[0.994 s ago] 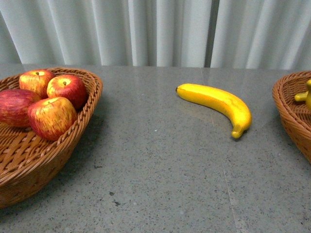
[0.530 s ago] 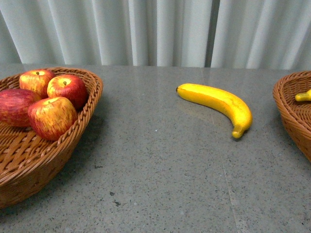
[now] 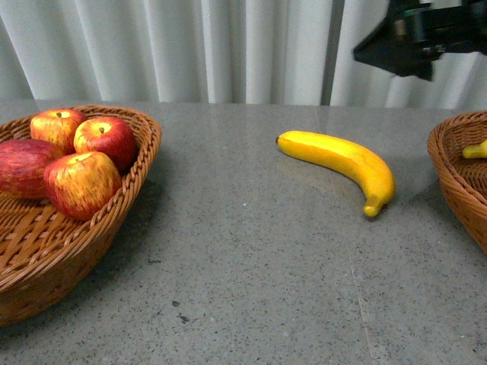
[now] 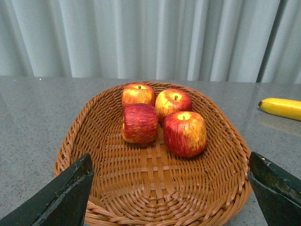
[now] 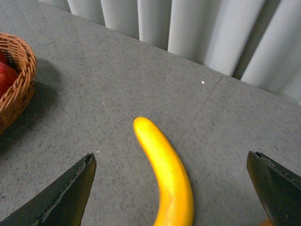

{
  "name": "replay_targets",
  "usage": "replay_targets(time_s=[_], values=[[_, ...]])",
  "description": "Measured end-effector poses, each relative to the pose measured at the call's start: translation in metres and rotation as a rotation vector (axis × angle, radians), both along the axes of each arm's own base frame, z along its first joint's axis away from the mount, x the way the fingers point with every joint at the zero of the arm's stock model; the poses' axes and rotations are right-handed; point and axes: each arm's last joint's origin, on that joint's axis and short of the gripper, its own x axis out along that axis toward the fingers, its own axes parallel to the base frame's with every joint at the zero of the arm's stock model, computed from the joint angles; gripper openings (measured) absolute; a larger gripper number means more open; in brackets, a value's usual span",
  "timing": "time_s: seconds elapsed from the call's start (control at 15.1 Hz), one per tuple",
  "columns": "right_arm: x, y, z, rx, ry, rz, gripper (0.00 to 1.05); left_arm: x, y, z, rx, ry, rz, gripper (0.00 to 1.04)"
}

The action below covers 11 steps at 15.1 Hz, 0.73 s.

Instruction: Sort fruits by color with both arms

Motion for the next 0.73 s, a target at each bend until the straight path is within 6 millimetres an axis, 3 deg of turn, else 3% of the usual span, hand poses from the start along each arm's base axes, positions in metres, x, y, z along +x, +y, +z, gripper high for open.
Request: replay_targets(time_s=[0.07,0.27,0.4,0.73], values=[[0.017,0.023,-0.002,-0.012,0.016,0.031,0.98,0.000,0.000,0.000,0.000,0.000,0.000,0.98],[0.051,0.057,-0.019,-0.038,0.067,0.060,0.98,0.000,0.000,0.000,0.000,0.000,0.000,0.98],[0.070,0.056,-0.054,-0.123,0.191,0.034,0.98,0.000,0.000,0.000,0.000,0.000,0.000,0.98],[0.075,0.037,-0.061,-0.208,0.256,-0.021,0.98,0.000,0.000,0.000,0.000,0.000,0.000,0.98]])
